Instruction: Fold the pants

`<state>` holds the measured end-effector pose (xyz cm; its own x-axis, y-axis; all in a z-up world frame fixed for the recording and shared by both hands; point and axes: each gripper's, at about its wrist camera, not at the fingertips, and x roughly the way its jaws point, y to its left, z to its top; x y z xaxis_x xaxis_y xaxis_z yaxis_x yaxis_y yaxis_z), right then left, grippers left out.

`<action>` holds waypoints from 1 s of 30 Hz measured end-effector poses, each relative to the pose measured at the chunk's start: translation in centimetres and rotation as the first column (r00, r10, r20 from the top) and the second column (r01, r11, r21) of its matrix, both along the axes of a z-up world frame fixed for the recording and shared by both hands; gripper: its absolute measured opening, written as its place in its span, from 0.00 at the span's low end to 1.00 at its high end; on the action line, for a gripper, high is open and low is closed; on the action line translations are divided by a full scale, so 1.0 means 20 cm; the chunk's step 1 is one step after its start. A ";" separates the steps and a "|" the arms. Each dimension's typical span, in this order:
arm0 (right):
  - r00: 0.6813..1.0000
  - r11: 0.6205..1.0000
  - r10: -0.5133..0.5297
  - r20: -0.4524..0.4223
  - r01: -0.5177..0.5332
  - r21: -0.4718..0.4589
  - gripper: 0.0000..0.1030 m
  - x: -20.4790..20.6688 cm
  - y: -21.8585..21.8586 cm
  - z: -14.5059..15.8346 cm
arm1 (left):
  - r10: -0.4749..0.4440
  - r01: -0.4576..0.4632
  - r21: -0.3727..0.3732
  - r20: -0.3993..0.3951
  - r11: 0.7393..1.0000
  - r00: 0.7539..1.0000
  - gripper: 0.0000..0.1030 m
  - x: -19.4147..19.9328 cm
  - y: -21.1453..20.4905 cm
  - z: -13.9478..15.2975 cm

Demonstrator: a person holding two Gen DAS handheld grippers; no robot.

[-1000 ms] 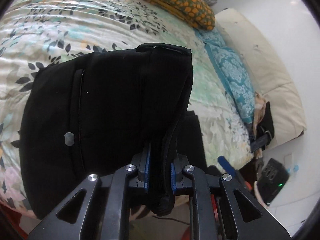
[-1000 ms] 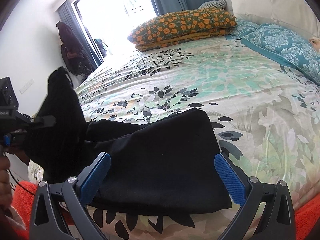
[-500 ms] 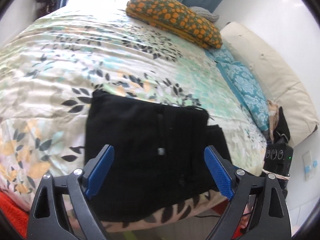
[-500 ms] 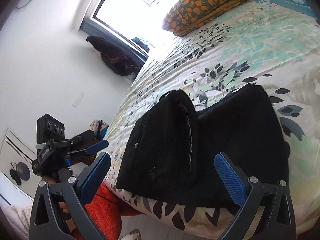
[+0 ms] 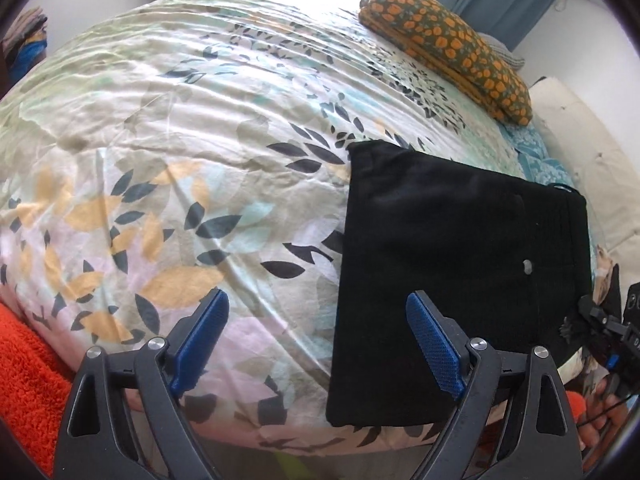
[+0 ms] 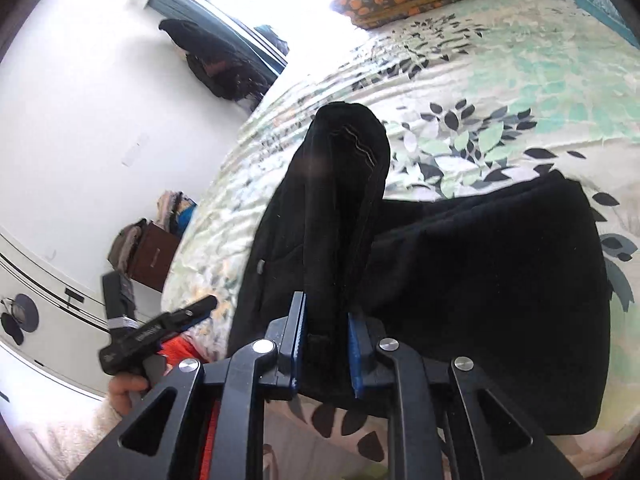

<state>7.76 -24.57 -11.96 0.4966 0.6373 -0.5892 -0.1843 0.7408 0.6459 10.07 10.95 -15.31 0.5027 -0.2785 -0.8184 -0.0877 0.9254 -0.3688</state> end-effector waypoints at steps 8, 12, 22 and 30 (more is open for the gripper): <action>0.977 0.980 -0.191 -0.094 0.184 -0.076 0.17 -0.07 -0.46 -0.18 | -0.096 0.090 0.085 0.067 0.992 0.993 0.88 -0.01 -0.18 0.06; 0.938 0.957 -0.290 -0.191 0.287 -0.043 0.17 -0.10 -0.63 -0.42 | -0.162 0.152 0.143 0.065 0.978 0.985 0.88 -0.04 -0.28 0.05; 0.921 0.904 -0.386 -0.051 0.366 -0.223 0.61 -0.19 -0.64 -0.22 | -0.269 0.217 0.287 0.154 0.933 0.951 0.89 -0.14 -0.49 0.18; 0.992 0.918 -0.028 0.126 0.076 -0.390 0.61 -0.14 -0.14 -0.06 | -0.582 0.506 0.400 0.087 0.764 0.809 0.90 -0.21 -1.01 0.03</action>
<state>5.05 -27.27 -13.17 0.6027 0.3375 -0.7230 -0.1942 0.9410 0.2773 5.82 -9.25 -14.79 0.5101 -0.2767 -0.8144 0.5080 0.8610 0.0256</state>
